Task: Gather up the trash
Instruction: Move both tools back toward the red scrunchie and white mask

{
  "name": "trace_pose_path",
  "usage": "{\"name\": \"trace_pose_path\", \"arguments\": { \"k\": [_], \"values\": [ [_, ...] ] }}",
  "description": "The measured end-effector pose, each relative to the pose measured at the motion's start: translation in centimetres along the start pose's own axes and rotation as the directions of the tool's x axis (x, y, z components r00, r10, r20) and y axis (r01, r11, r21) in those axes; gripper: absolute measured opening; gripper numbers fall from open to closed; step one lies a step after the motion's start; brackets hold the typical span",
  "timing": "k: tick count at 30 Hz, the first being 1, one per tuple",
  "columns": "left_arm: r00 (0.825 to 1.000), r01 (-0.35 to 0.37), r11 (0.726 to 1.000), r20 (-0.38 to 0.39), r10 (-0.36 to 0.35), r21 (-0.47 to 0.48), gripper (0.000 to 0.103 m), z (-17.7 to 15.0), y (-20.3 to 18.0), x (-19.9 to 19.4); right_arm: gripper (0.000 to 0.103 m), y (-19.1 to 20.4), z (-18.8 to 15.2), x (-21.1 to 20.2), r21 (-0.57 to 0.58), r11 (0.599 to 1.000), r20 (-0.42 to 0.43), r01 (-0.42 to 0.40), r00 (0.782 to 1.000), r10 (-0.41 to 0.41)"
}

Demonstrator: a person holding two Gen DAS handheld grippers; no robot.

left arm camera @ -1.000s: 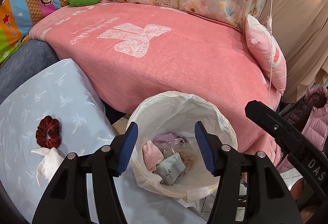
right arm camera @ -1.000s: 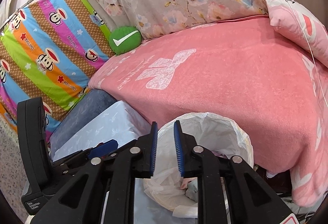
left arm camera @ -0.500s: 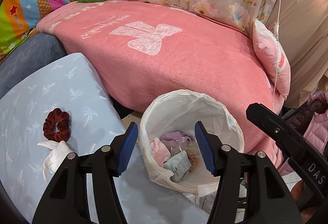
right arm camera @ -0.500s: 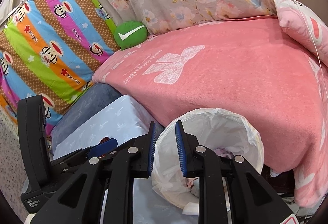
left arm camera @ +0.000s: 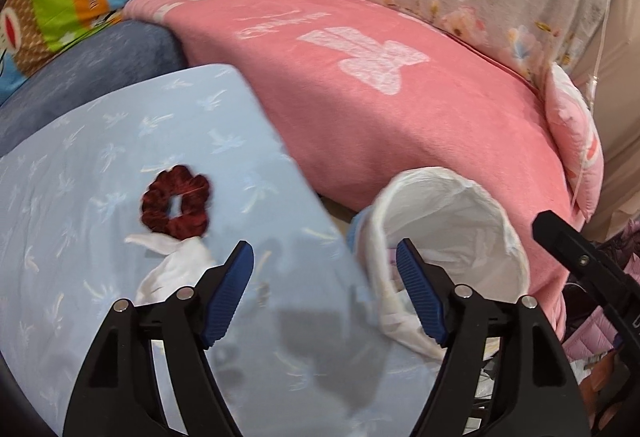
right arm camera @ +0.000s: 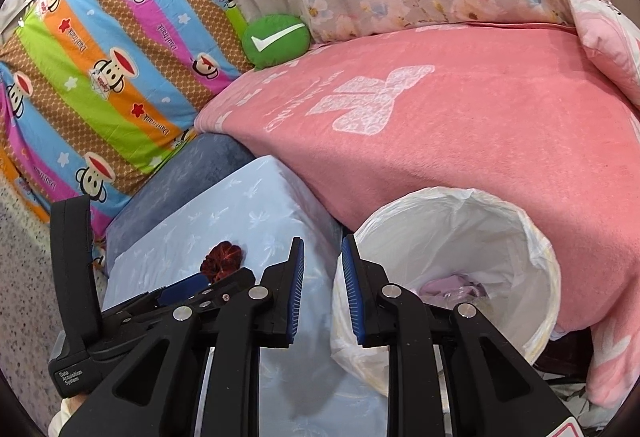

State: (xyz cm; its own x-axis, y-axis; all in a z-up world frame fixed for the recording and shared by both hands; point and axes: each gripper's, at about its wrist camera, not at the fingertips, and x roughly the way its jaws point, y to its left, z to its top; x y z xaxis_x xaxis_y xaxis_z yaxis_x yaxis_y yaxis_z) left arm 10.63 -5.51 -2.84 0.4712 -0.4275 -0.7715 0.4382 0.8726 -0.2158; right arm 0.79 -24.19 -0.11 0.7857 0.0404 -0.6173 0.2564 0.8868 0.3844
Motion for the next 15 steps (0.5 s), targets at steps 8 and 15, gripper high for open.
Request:
{"name": "trace_pose_path", "arguments": {
  "k": [8, 15],
  "values": [
    [0.993, -0.111, 0.99, -0.046, 0.107, -0.089, 0.079, -1.6, 5.6, 1.3, 0.021, 2.7, -1.3, 2.9, -0.035, 0.999, -0.062, -0.025, 0.998, 0.023],
    [0.987, -0.139, 0.984, -0.1, 0.128, -0.113, 0.079, -2.9, 8.0, 3.0, 0.021, 4.7, -2.4, 5.2, -0.062, 0.997, -0.113, -0.038, 0.993, 0.031]
  ]
}}
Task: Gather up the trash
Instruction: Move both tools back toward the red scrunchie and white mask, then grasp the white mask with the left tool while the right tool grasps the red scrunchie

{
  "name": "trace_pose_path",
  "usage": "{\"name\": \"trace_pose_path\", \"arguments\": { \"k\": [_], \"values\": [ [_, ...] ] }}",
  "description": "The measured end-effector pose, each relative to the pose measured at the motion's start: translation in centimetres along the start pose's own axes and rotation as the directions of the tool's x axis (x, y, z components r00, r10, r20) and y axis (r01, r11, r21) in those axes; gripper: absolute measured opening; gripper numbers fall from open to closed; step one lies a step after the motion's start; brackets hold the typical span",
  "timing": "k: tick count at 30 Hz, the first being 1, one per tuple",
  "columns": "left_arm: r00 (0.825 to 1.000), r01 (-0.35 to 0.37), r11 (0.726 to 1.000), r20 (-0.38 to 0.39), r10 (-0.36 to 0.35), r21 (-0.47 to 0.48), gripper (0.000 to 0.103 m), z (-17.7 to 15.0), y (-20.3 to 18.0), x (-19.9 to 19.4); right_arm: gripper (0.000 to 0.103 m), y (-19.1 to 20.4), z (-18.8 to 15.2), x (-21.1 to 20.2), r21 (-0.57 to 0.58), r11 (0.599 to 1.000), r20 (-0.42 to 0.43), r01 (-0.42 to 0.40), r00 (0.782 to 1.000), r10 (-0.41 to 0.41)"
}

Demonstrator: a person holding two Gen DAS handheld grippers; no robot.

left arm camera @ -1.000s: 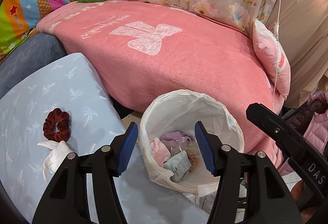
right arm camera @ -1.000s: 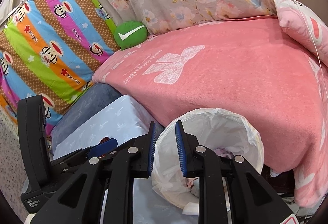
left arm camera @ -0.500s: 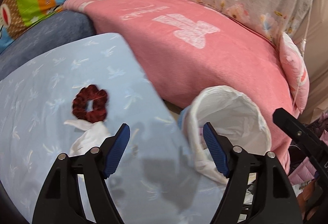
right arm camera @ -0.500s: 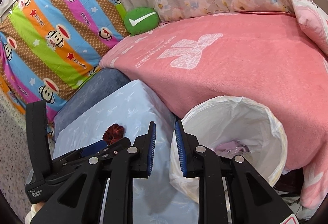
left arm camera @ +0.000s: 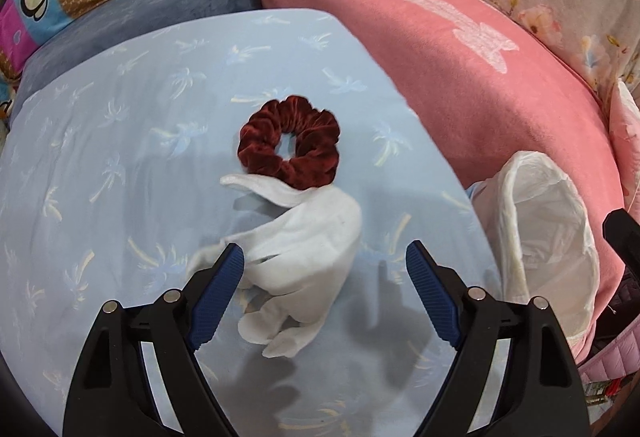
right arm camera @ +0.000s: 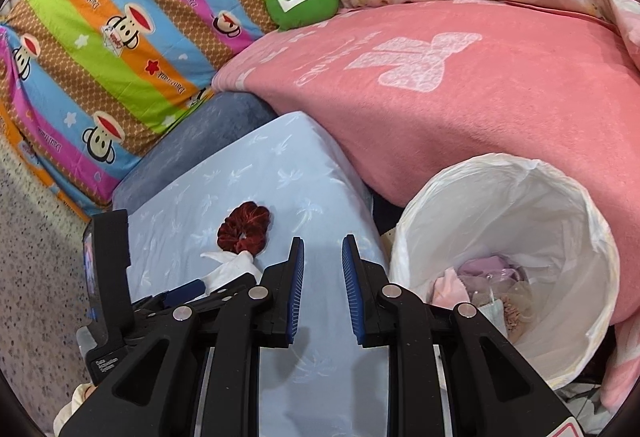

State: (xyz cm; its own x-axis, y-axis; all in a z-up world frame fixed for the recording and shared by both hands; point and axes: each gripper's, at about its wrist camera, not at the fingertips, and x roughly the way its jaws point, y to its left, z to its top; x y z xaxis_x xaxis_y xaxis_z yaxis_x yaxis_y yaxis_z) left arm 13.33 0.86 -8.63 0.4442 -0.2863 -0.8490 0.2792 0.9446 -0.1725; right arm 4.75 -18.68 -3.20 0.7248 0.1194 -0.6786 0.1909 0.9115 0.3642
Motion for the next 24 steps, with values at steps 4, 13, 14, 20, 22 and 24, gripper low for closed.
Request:
{"name": "trace_pose_path", "arguments": {
  "k": [4, 13, 14, 20, 22, 24],
  "values": [
    [1.0, 0.005, 1.0, -0.015, -0.005, 0.009, 0.079, -0.3, 0.3, 0.8, 0.021, 0.7, -0.4, 1.3, -0.009, 1.0, -0.026, 0.001, 1.0, -0.001],
    [0.999, 0.036, 0.999, -0.028, -0.036, 0.023, 0.054, -0.1, 0.9, 1.5, 0.021, 2.0, -0.7, 3.6, -0.024, 1.0, -0.071, 0.003, 0.997, -0.005],
    [0.999, 0.042, 0.999, -0.03, -0.041, 0.021, 0.048, 0.0, 1.1, 1.5, 0.021, 2.2, -0.7, 3.9, -0.026, 1.0, -0.075, 0.002, 0.997, -0.004],
    [0.995, 0.099, 0.995, -0.028, -0.099, -0.001, 0.016, 0.3, 2.4, 0.7, 0.021, 3.8, -0.7, 5.7, -0.054, 0.999, -0.102, -0.01, 0.995, 0.005],
    [0.995, 0.096, 0.995, -0.015, -0.096, -0.015, 0.015, 0.6, 3.1, 0.1, 0.021, 4.5, -0.6, 6.7, -0.065, 0.998, -0.115, -0.017, 0.993, 0.01],
    [0.996, 0.086, 0.996, 0.002, -0.086, -0.03, 0.015, 0.9, 4.0, -0.6, 0.021, 5.3, -0.5, 7.7, -0.076, 0.997, -0.13, -0.026, 0.991, 0.016]
  ]
}}
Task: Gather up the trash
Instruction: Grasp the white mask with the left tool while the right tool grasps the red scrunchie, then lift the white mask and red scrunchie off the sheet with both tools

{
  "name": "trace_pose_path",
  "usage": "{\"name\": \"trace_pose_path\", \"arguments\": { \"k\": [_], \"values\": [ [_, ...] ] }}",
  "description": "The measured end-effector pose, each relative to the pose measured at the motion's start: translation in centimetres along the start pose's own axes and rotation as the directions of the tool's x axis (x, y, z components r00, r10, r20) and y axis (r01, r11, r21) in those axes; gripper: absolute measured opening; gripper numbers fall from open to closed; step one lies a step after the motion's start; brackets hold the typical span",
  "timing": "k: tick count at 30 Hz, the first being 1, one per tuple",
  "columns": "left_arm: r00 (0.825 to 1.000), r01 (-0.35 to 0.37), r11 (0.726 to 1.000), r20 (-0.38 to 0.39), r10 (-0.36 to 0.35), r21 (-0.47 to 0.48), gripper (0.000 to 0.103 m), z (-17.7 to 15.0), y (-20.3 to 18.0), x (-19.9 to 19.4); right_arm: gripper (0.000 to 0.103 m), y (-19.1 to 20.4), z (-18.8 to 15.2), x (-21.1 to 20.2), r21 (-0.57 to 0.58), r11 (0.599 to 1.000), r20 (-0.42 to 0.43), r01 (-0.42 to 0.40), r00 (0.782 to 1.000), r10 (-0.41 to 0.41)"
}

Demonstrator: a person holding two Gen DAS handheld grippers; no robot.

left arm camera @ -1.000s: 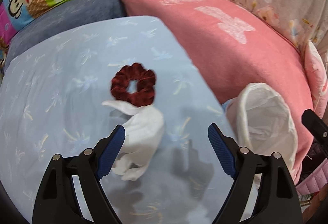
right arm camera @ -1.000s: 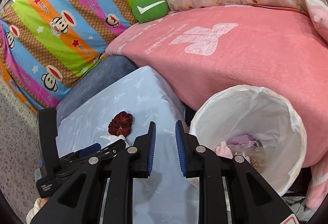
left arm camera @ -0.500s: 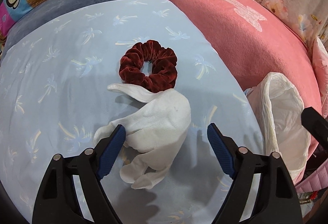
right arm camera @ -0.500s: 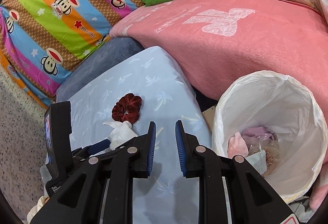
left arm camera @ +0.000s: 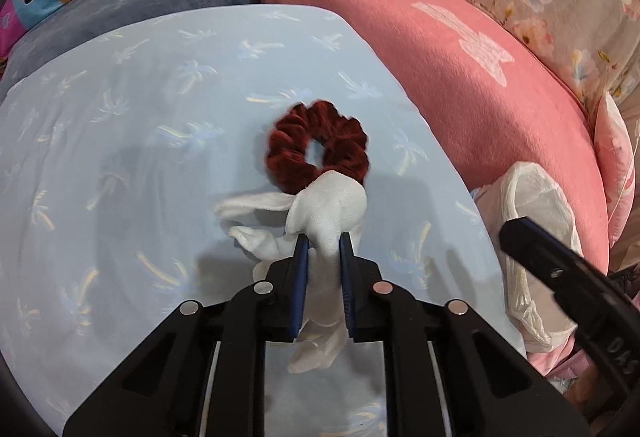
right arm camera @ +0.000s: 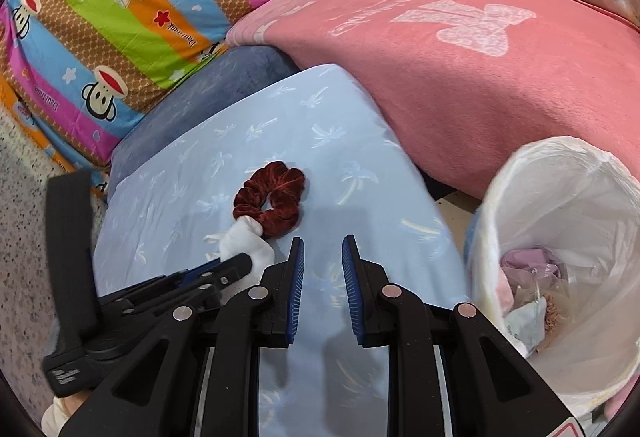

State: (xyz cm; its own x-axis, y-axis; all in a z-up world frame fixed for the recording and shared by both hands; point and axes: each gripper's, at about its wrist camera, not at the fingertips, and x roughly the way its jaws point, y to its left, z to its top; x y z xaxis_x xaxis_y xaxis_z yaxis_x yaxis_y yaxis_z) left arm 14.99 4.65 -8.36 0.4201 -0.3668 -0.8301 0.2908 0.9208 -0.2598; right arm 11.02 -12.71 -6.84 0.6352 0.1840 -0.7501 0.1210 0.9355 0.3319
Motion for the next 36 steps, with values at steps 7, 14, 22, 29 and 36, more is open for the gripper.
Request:
{"name": "trace_pose_path", "arguments": {
  "k": [7, 14, 22, 29, 36],
  "values": [
    [0.998, -0.022, 0.997, 0.056, 0.026, -0.078, 0.015, 1.9, 3.8, -2.2, 0.036, 2.5, 1.0, 4.1, -0.031, 0.999, -0.042, -0.013, 0.999, 0.011],
    [0.993, -0.075, 0.992, 0.087, 0.084, -0.106, 0.015, 3.7, 6.8, -3.2, 0.038, 3.9, 2.8, 7.9, -0.036, 0.999, -0.054, -0.005, 0.999, 0.003],
    [0.989, -0.097, 0.991, 0.105, 0.107, -0.097, 0.015, 4.8, 7.9, -3.4, 0.028, 3.8, 3.3, 11.3, -0.008, 1.0, -0.089, 0.02, 0.996, -0.021],
    [0.989, -0.093, 0.992, 0.11, 0.102, -0.088, 0.015, 5.0, 7.7, -3.8, 0.009, 4.3, 3.5, 10.5, 0.003, 1.0, -0.071, 0.009, 0.997, -0.009],
    [0.987, -0.076, 0.996, 0.139, 0.083, -0.056, 0.015, 4.8, 5.5, -5.3, 0.008, 5.4, 5.2, 4.3, -0.018, 0.999, 0.05, -0.048, 0.998, 0.049]
  ]
}}
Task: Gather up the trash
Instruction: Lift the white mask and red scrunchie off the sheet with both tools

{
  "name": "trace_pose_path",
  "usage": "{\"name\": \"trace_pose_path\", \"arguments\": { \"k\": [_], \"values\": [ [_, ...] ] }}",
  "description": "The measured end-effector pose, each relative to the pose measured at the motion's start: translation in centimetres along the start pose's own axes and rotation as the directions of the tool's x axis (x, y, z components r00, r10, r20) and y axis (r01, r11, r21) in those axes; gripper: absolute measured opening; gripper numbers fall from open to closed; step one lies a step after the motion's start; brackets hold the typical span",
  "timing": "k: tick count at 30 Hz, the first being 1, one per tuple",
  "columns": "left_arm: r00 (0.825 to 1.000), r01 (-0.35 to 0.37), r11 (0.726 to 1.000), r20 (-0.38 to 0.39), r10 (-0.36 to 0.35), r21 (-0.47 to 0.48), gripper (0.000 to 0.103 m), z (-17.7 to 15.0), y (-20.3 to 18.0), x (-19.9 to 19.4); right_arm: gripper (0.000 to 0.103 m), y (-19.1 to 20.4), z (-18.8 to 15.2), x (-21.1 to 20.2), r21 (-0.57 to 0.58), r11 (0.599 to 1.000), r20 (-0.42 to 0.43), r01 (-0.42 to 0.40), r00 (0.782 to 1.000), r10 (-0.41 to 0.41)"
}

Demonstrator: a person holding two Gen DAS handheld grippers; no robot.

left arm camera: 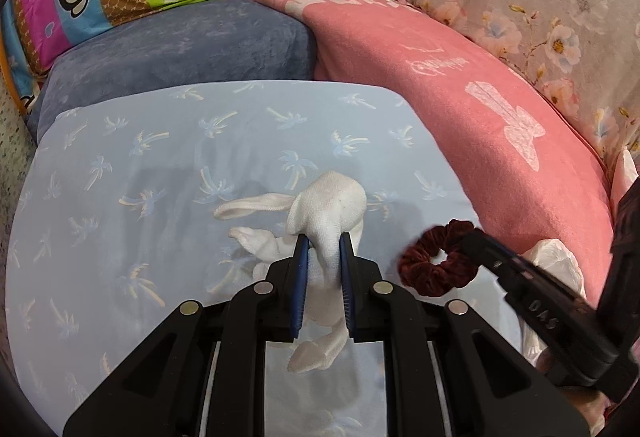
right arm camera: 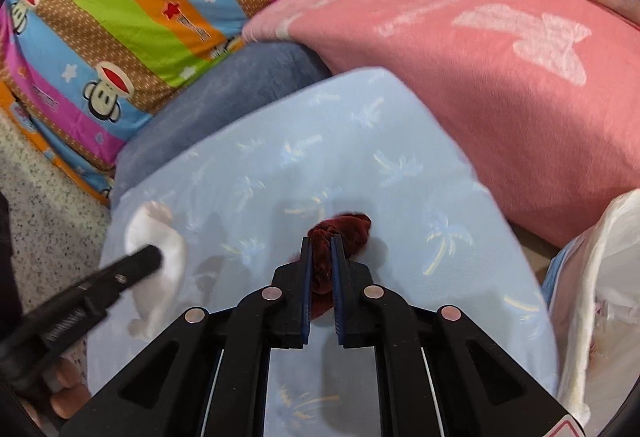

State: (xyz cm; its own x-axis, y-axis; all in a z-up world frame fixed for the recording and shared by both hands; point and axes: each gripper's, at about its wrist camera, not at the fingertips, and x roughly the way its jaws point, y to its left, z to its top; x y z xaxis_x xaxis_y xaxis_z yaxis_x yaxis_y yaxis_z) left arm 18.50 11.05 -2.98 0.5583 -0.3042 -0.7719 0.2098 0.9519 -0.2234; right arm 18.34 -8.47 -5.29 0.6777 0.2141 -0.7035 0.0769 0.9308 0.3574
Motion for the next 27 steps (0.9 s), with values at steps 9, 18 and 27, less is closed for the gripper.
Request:
{"name": "trace_pose_path", "arguments": {
  "k": [9, 18, 27],
  "values": [
    [0.997, 0.042, 0.997, 0.059, -0.046, 0.072, 0.015, 0.0, -4.1, -3.2, 0.008, 0.2, 2.1, -9.1, -0.019, 0.999, 0.162, -0.034, 0.986, 0.037],
    [0.986, 0.109, 0.978, 0.103, -0.128, 0.175, 0.015, -0.2, -9.9, -5.9, 0.008, -2.7, 2.5, -16.7, 0.011, 1.0, 0.284, -0.016, 0.959, 0.012],
    [0.97, 0.193, 0.935, 0.083, -0.227, 0.297, 0.016, -1.0, -16.3, -6.8, 0.008, -7.4, 1.5, -22.2, 0.07, 0.997, 0.347, 0.038, 0.936, -0.06]
  ]
}}
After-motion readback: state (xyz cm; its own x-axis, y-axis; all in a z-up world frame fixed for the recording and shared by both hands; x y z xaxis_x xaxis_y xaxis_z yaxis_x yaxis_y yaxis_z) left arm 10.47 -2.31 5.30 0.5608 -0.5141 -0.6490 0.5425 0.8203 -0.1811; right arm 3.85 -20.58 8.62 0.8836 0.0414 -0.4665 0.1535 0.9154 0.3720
